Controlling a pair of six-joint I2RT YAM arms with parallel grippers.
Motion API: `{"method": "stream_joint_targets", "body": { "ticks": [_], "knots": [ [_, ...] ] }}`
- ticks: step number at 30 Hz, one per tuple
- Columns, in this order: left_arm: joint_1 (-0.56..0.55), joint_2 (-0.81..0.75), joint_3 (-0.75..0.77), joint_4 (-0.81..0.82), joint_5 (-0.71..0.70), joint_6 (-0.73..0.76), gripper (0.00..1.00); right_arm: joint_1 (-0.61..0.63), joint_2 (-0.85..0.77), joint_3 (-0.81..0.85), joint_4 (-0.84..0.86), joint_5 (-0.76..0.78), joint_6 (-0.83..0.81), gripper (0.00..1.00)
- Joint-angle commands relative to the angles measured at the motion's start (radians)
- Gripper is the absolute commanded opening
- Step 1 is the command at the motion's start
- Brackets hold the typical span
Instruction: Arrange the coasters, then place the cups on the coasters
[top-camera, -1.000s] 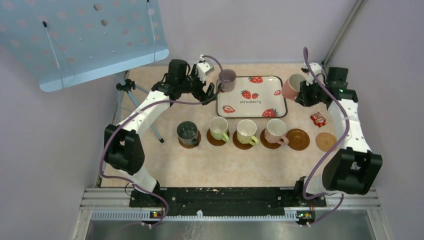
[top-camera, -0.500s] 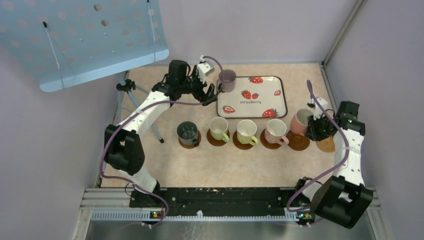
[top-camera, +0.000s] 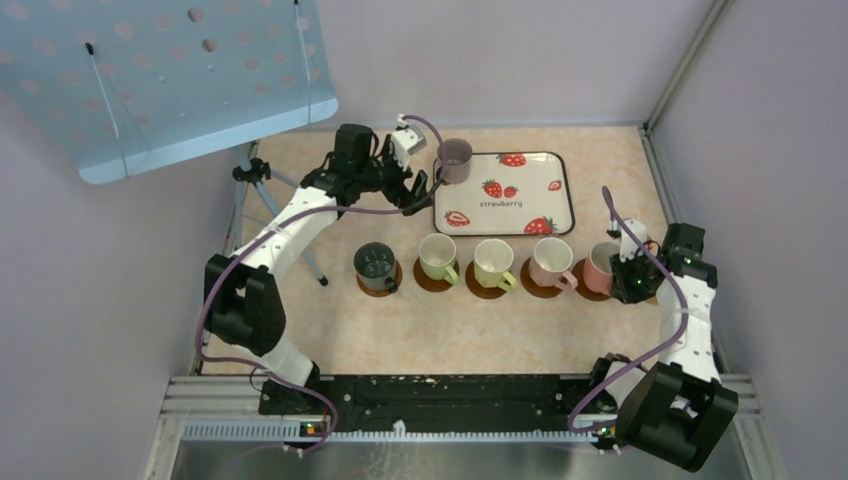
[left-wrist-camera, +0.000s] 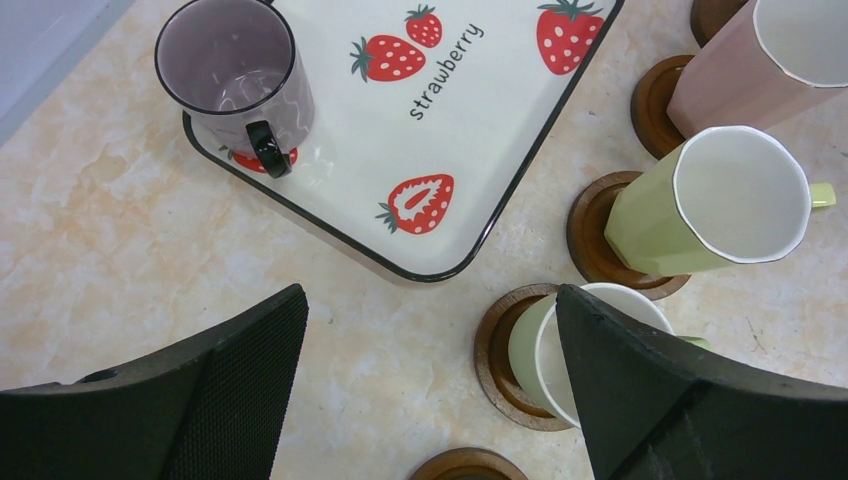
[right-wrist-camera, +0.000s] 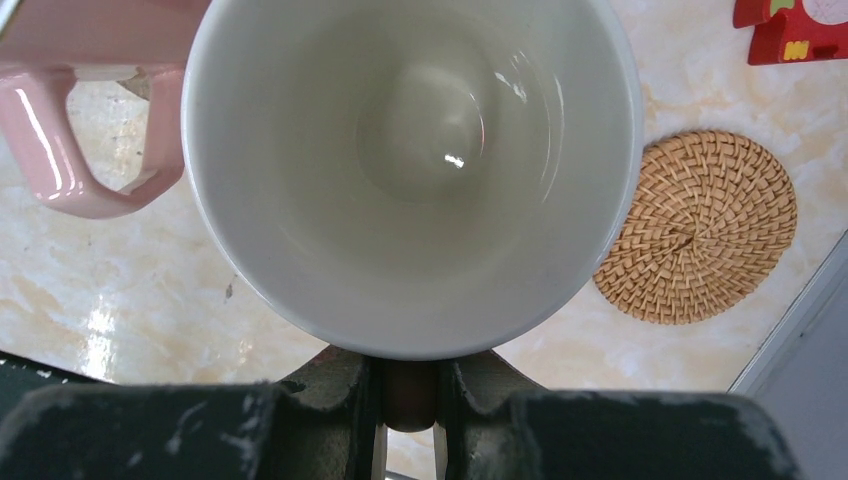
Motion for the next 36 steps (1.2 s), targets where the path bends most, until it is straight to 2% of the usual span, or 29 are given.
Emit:
{"method": "stream_joint_targets", "body": {
  "ticks": [1, 18, 32, 36],
  "knots": [
    [0.005, -0.050, -0.003, 0.040, 0.014, -0.007, 0.99, -0.002, -0.031, 0.000, 0.102, -0.014, 0.009, 0.00],
    [0.004, -0.030, 0.004, 0.034, 0.014, -0.013, 0.99, -0.003, -0.065, -0.089, 0.217, 0.002, 0.081, 0.00],
    [0.004, -0.015, 0.012, 0.040, 0.015, -0.022, 0.99, -0.002, -0.046, -0.099, 0.246, -0.011, 0.097, 0.00],
    [0.006, -0.010, 0.014, 0.039, 0.014, -0.021, 0.99, -0.003, -0.045, -0.102, 0.251, -0.020, 0.083, 0.07]
  ]
}}
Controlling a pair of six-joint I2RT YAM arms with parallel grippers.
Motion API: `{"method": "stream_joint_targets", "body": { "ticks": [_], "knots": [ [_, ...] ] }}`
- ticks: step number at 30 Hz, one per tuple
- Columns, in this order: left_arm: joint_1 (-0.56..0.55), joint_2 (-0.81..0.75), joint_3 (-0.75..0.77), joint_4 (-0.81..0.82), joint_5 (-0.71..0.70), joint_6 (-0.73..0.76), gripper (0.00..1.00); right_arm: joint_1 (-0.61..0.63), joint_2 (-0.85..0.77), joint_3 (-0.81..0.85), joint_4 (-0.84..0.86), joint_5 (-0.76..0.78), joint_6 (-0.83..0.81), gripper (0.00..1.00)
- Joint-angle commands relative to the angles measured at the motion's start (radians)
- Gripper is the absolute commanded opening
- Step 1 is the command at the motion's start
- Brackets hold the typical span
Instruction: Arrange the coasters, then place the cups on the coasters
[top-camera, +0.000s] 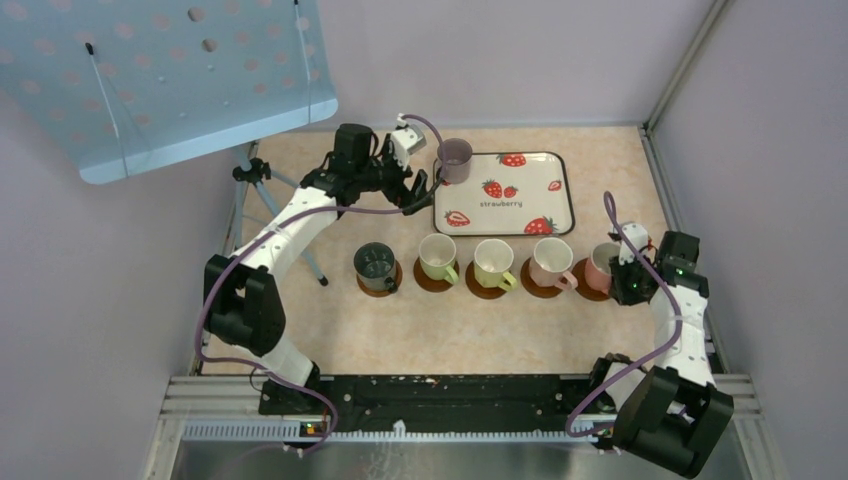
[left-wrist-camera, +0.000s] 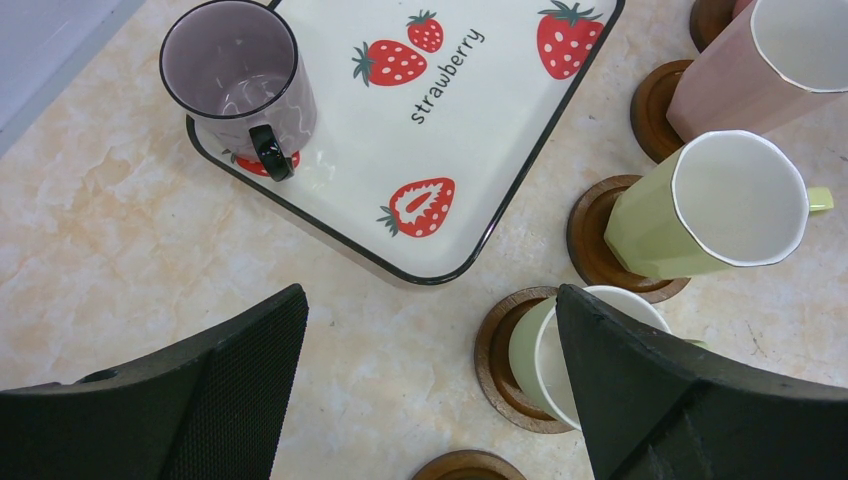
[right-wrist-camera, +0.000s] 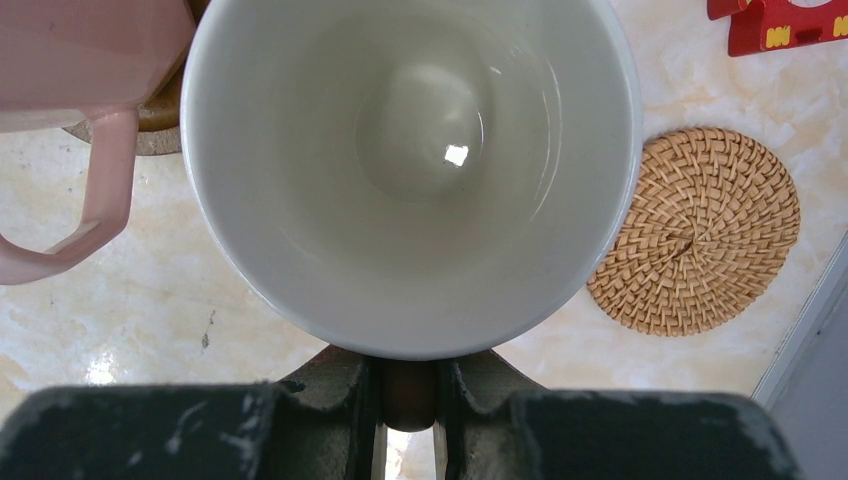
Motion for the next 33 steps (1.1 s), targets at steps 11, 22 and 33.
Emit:
{"method": "stream_joint_targets", "body": {
  "ticks": [11, 22, 33],
  "knots": [
    [0.006, 0.005, 0.013, 0.033, 0.006, -0.018, 0.99, -0.002, -0.003, 0.010, 0.017, -0.043, -0.034, 0.31],
    [0.005, 0.032, 0.037, 0.002, -0.030, -0.020, 0.99, -0.003, -0.020, 0.100, -0.096, -0.054, -0.047, 0.75],
    [0.014, 0.239, 0.281, -0.150, -0.051, -0.020, 0.99, -0.002, 0.111, 0.385, -0.213, -0.094, -0.061, 0.81]
  ]
}}
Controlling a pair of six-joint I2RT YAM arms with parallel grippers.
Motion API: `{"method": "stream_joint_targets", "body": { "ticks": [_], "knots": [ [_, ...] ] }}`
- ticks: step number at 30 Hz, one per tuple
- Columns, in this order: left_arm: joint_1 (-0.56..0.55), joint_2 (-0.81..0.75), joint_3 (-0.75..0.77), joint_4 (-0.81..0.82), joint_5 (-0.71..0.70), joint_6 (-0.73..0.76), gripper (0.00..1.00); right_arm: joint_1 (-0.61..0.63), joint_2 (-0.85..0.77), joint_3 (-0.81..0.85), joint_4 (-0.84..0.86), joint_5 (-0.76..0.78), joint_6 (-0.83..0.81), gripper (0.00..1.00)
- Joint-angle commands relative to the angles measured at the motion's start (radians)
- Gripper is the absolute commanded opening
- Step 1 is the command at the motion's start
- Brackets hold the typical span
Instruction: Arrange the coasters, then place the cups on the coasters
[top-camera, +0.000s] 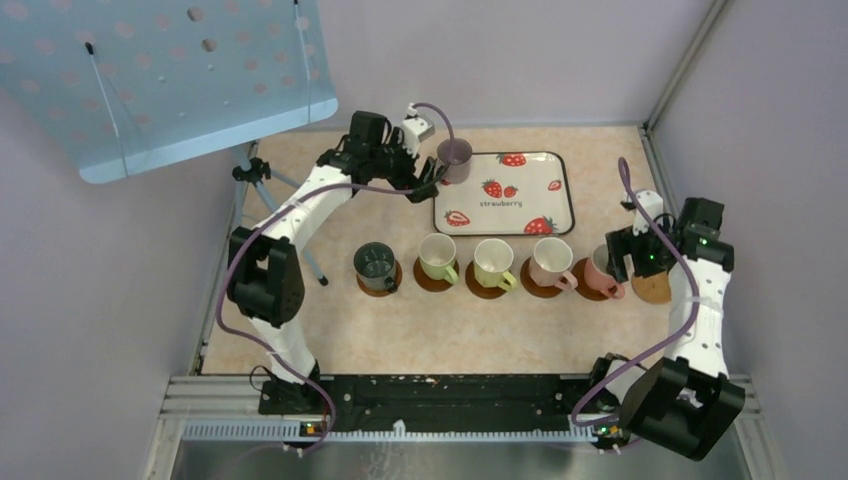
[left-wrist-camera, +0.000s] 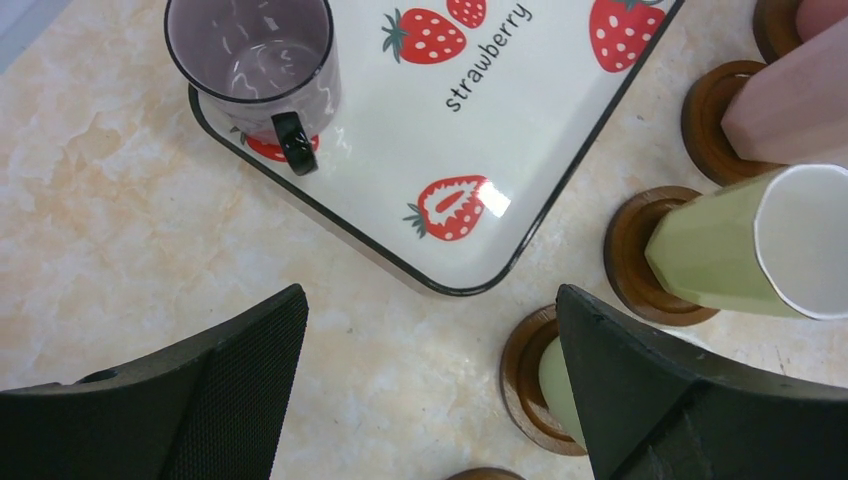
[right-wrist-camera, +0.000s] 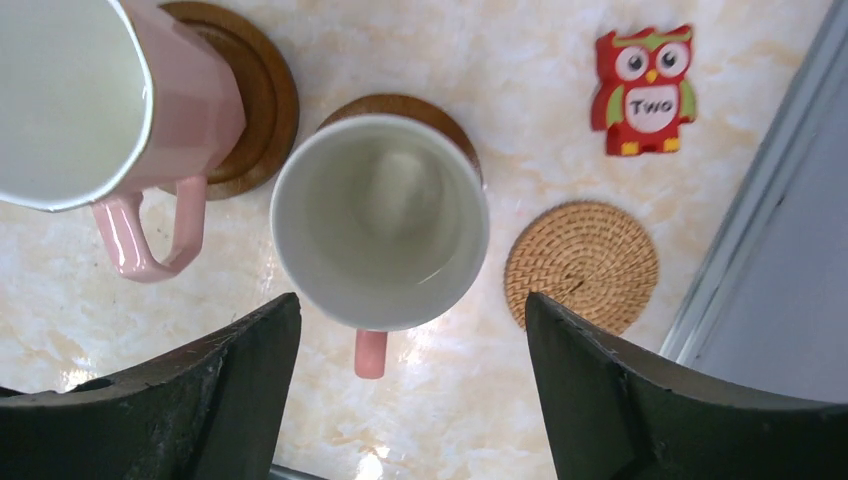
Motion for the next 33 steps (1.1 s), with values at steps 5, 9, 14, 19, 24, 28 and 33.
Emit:
{"method": "stream_joint_targets", "body": {
  "ticks": [5, 9, 14, 19, 24, 28, 33],
  "knots": [
    [0.028, 0.224, 0.299, -0.043, 0.016, -0.014, 0.99, -0.002, 0.094, 0.237, -0.079, -0.088, 0.008, 0.82],
    [0.042, 0.365, 0.473, -0.001, 0.050, -0.102, 0.99, -0.002, 0.127, 0.303, -0.063, -0.096, 0.070, 0.82],
    [0.044, 0.488, 0.582, 0.131, 0.036, -0.226, 0.99, -0.002, 0.154, 0.369, -0.041, -0.091, 0.134, 0.82],
    [0.064, 0.587, 0.612, 0.289, 0.066, -0.400, 0.99, -0.002, 0.165, 0.414, -0.048, -0.077, 0.173, 0.81],
    [0.066, 0.658, 0.641, 0.394, 0.159, -0.535, 0.99, -0.002, 0.150, 0.421, -0.041, -0.048, 0.201, 0.81],
    [0.059, 0.671, 0.619, 0.447, 0.189, -0.620, 0.99, -0.001, 0.154, 0.442, -0.022, -0.031, 0.221, 0.81],
    [0.047, 0.617, 0.516, 0.487, 0.150, -0.729, 0.99, -0.001, 0.189, 0.474, 0.005, -0.026, 0.258, 0.81]
  ]
}}
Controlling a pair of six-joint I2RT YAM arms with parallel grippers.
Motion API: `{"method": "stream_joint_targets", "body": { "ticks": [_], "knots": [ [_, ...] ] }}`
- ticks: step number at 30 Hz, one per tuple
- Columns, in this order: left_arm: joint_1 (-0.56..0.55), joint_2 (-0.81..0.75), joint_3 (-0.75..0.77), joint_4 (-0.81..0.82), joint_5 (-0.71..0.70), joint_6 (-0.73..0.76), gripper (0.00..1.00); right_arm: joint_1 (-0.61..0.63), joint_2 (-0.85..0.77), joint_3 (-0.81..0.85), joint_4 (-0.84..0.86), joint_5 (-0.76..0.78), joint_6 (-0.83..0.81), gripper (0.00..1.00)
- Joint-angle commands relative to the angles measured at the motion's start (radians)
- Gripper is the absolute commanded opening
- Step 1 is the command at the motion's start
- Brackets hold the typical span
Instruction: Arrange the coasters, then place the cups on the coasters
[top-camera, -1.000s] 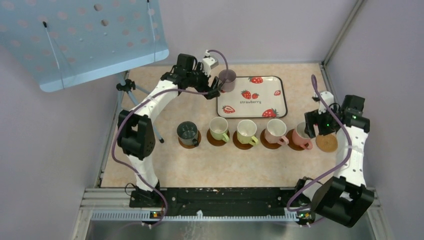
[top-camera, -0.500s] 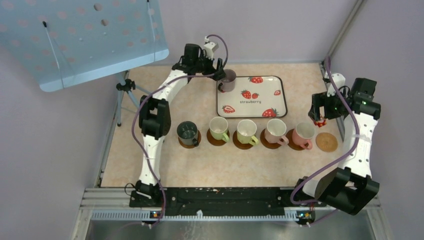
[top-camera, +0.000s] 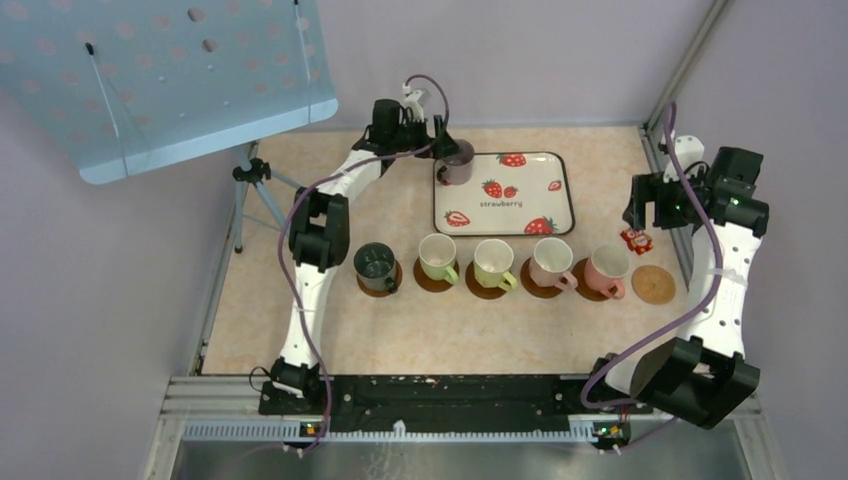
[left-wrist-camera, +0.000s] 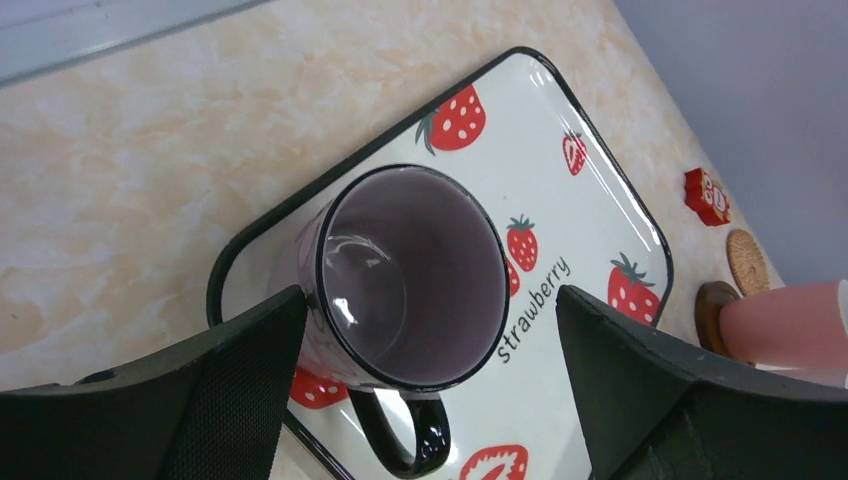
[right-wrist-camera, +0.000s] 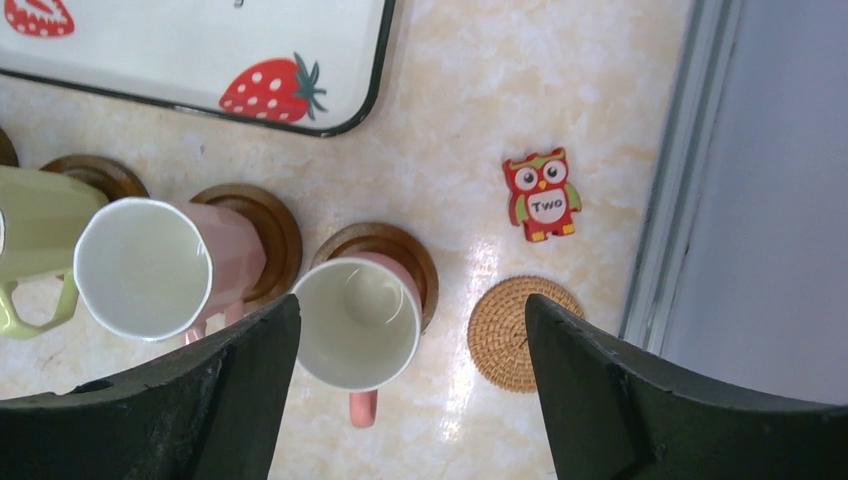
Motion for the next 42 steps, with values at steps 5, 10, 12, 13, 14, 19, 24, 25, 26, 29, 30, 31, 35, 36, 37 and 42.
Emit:
{"method": "stream_joint_targets", "body": {
  "ticks": [5, 10, 12, 13, 14, 19, 24, 25, 26, 29, 30, 31, 35, 36, 37, 42],
  "knots": [
    [-0.036, -0.144, -0.187, 0.183, -0.014, -0.201, 0.99, 0.013, 0.047, 0.078, 0.070, 0.012, 0.061, 0.81],
    [-0.063, -0.193, -0.266, 0.211, -0.040, -0.256, 0.99, 0.027, 0.062, 0.092, 0.073, 0.020, 0.056, 0.81],
    [-0.077, -0.219, -0.303, 0.226, -0.056, -0.263, 0.99, 0.030, 0.067, 0.096, 0.072, 0.023, 0.049, 0.81],
    [-0.092, -0.231, -0.324, 0.231, -0.064, -0.257, 0.99, 0.031, 0.070, 0.096, 0.072, 0.024, 0.046, 0.81],
    [-0.105, -0.244, -0.337, 0.232, -0.070, -0.247, 0.99, 0.031, 0.072, 0.097, 0.073, 0.024, 0.044, 0.81],
    [-0.175, -0.263, -0.373, 0.229, -0.090, -0.207, 0.99, 0.041, 0.083, 0.097, 0.081, 0.023, 0.045, 0.81],
    [-0.221, -0.209, -0.293, 0.191, -0.085, -0.200, 0.99, 0.051, 0.090, 0.103, 0.090, 0.025, 0.043, 0.81],
    [-0.228, -0.197, -0.272, 0.175, -0.083, -0.187, 0.99, 0.057, 0.091, 0.103, 0.092, 0.025, 0.043, 0.81],
    [-0.233, -0.188, -0.252, 0.159, -0.082, -0.175, 0.99, 0.064, 0.095, 0.104, 0.095, 0.026, 0.043, 0.81],
    [-0.234, -0.194, -0.232, 0.124, -0.099, -0.146, 0.99, 0.103, 0.108, 0.112, 0.108, 0.037, 0.046, 0.80],
    [-0.234, -0.206, -0.232, 0.110, -0.112, -0.124, 0.99, 0.118, 0.112, 0.114, 0.117, 0.045, 0.048, 0.80],
    [-0.233, -0.222, -0.230, 0.095, -0.127, -0.096, 0.99, 0.138, 0.118, 0.114, 0.127, 0.058, 0.052, 0.79],
    [-0.234, -0.295, -0.245, 0.043, -0.152, -0.009, 0.99, 0.221, 0.164, 0.148, 0.155, 0.084, 0.091, 0.79],
    [-0.234, -0.315, -0.250, 0.031, -0.160, 0.012, 0.99, 0.247, 0.181, 0.158, 0.164, 0.092, 0.101, 0.78],
    [-0.232, -0.334, -0.252, -0.003, -0.169, 0.033, 0.99, 0.272, 0.198, 0.168, 0.174, 0.102, 0.110, 0.78],
    [-0.192, -0.438, -0.302, -0.099, -0.211, 0.164, 0.99, 0.415, 0.308, 0.244, 0.201, 0.154, 0.131, 0.77]
  ]
}}
